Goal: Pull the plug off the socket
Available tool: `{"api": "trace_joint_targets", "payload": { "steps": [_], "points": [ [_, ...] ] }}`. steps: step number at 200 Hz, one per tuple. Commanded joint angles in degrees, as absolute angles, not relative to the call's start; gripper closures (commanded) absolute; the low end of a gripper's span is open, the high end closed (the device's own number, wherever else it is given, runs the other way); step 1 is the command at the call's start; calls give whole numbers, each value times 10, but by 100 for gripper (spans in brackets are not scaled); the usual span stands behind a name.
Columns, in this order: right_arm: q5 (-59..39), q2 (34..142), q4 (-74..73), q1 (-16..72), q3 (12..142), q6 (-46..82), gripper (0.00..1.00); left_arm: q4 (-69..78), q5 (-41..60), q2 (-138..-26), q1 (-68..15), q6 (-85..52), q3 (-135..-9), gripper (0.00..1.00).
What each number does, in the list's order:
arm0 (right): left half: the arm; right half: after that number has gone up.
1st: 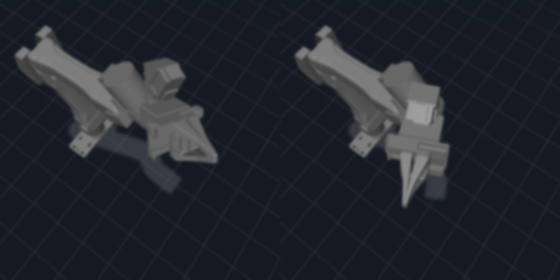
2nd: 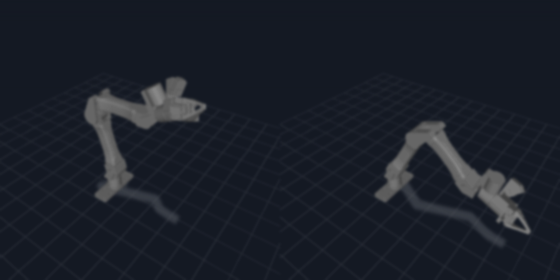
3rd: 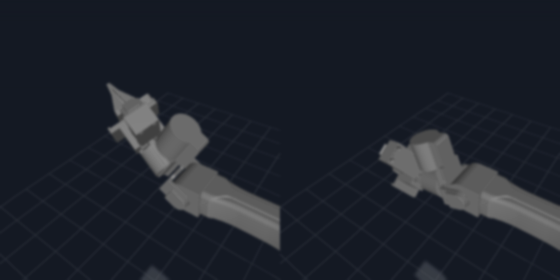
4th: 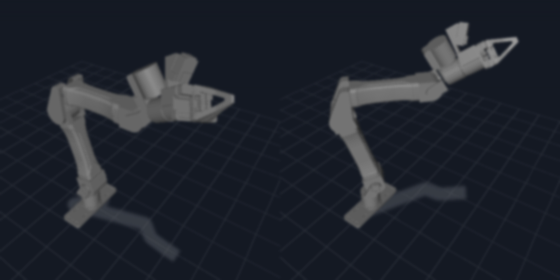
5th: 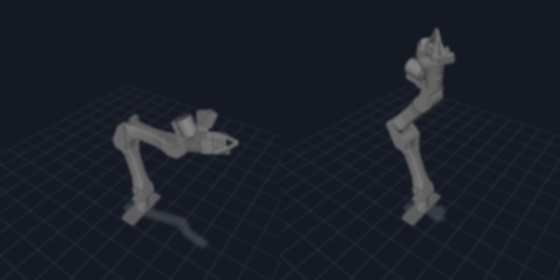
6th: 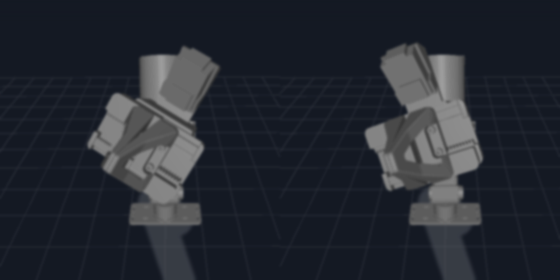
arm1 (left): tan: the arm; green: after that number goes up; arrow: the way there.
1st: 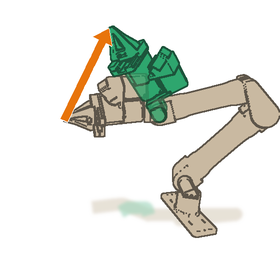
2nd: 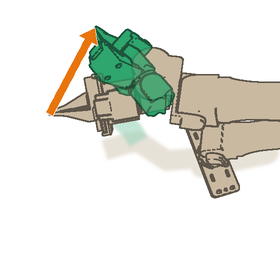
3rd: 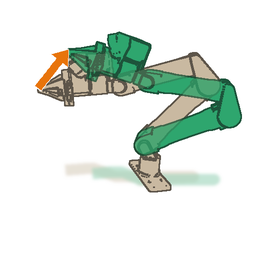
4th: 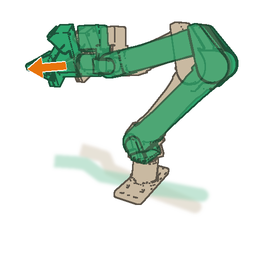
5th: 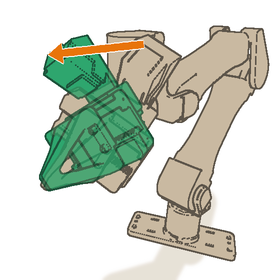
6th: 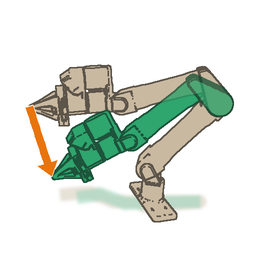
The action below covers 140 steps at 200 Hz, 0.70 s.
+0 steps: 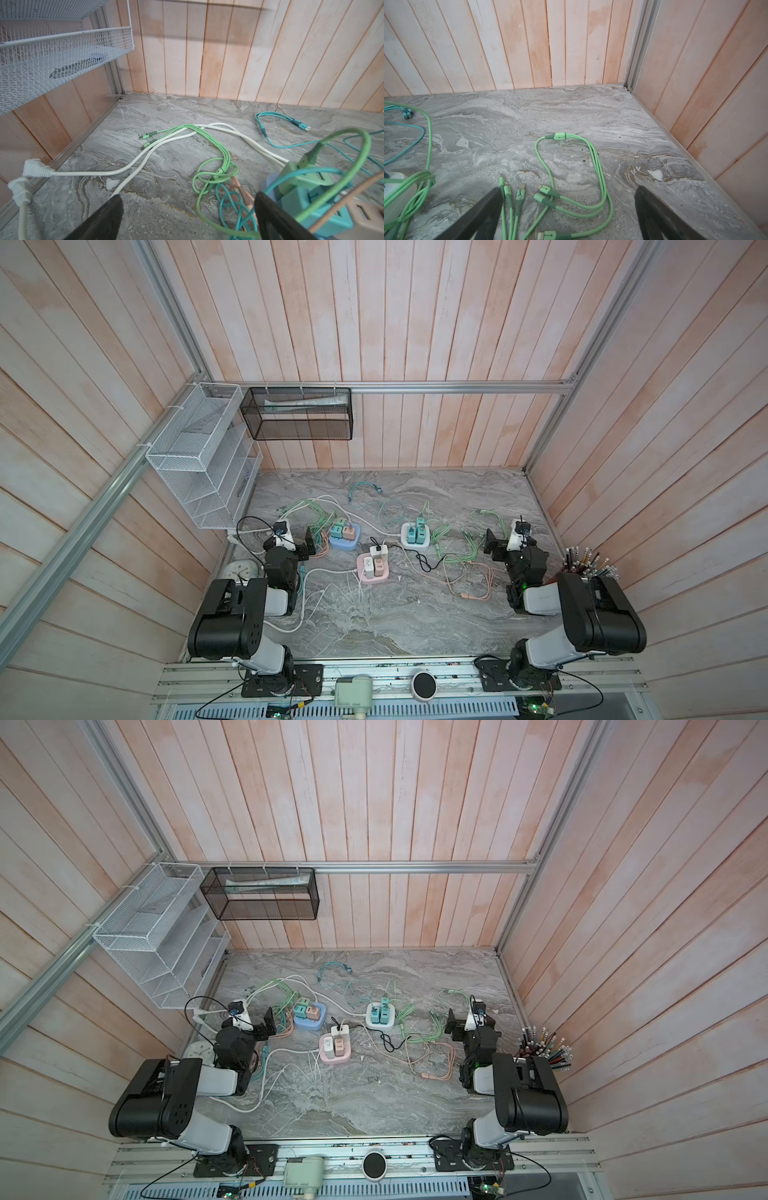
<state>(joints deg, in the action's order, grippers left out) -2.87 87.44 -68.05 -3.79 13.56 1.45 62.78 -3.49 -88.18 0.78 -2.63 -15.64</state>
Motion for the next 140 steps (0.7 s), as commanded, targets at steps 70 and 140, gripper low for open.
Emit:
{"api": "trace_joint_targets", "payload": {
  "steps": [70,140],
  "points": [
    [-22,870,-676,-34,146,12,2,631,-40,-882,7,-24,-166,0],
    [-22,870,-676,-34,146,12,2,633,-35,-881,11,-25,-165,0]
  ]
}}
